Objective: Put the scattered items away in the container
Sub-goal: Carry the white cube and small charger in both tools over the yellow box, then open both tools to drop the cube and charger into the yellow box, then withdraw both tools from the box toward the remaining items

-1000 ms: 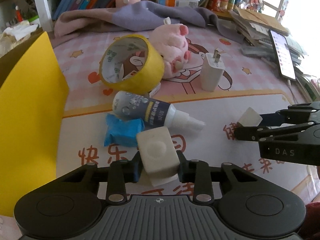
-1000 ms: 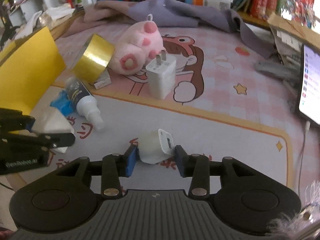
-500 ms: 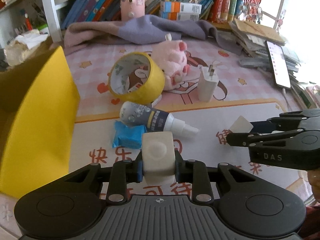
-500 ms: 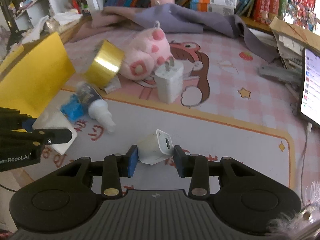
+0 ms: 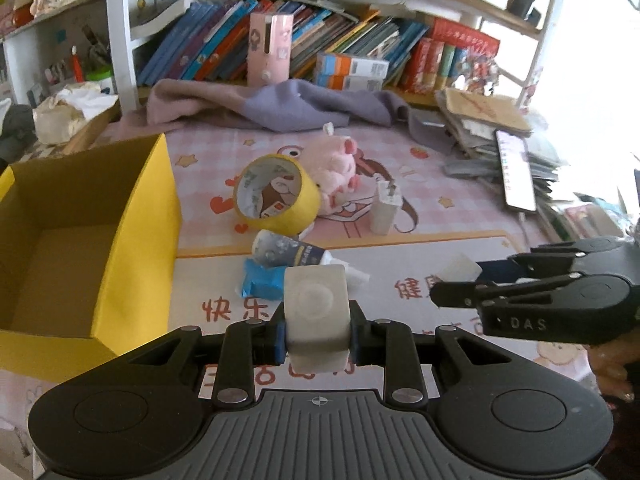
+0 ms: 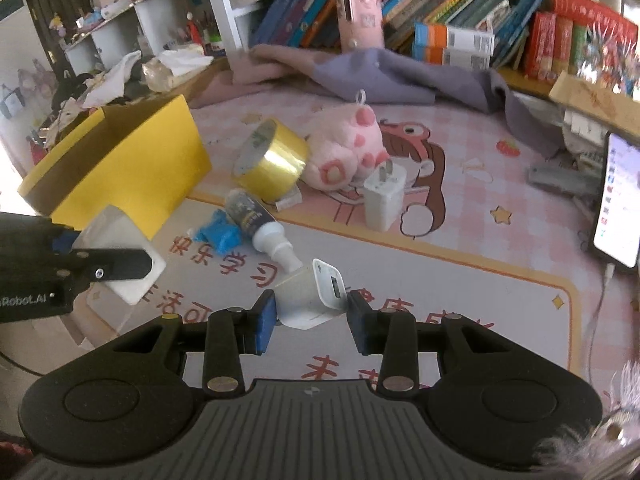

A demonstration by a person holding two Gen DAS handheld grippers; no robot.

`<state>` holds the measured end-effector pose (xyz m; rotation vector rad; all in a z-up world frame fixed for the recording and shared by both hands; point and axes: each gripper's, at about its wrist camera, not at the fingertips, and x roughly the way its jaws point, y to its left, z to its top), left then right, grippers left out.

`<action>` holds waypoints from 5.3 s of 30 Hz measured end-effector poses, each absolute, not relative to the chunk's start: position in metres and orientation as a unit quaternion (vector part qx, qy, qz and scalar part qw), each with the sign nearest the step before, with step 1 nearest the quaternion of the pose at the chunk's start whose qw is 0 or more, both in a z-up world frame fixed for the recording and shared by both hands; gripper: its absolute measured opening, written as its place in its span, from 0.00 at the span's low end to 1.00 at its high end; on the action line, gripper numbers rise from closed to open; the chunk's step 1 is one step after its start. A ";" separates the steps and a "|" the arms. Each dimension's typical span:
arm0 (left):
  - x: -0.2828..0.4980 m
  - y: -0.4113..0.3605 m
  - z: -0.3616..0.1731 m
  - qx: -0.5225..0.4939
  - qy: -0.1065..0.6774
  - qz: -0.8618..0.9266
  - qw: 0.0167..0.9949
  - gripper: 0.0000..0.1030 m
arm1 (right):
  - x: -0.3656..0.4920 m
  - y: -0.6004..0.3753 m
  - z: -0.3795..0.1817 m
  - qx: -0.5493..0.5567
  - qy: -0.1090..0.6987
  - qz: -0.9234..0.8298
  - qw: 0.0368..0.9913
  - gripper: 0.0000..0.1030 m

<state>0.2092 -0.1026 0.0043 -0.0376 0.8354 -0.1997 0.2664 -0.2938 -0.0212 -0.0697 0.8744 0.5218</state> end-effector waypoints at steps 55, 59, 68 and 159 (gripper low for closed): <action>0.028 0.138 0.006 -0.124 0.365 -0.092 0.918 0.25 | 0.070 -0.046 0.022 -0.098 0.394 0.264 0.875 0.35; 0.030 0.138 0.003 -0.122 0.372 -0.097 0.915 0.25 | 0.069 -0.044 0.021 -0.101 0.397 0.266 0.873 0.35; 0.041 0.144 -0.002 -0.128 0.385 -0.099 0.909 0.25 | 0.072 -0.030 0.017 -0.116 0.395 0.281 0.867 0.35; 0.189 0.123 0.086 0.171 0.253 -0.026 0.952 0.95 | 0.239 -0.013 0.073 -0.186 0.227 0.325 0.899 0.63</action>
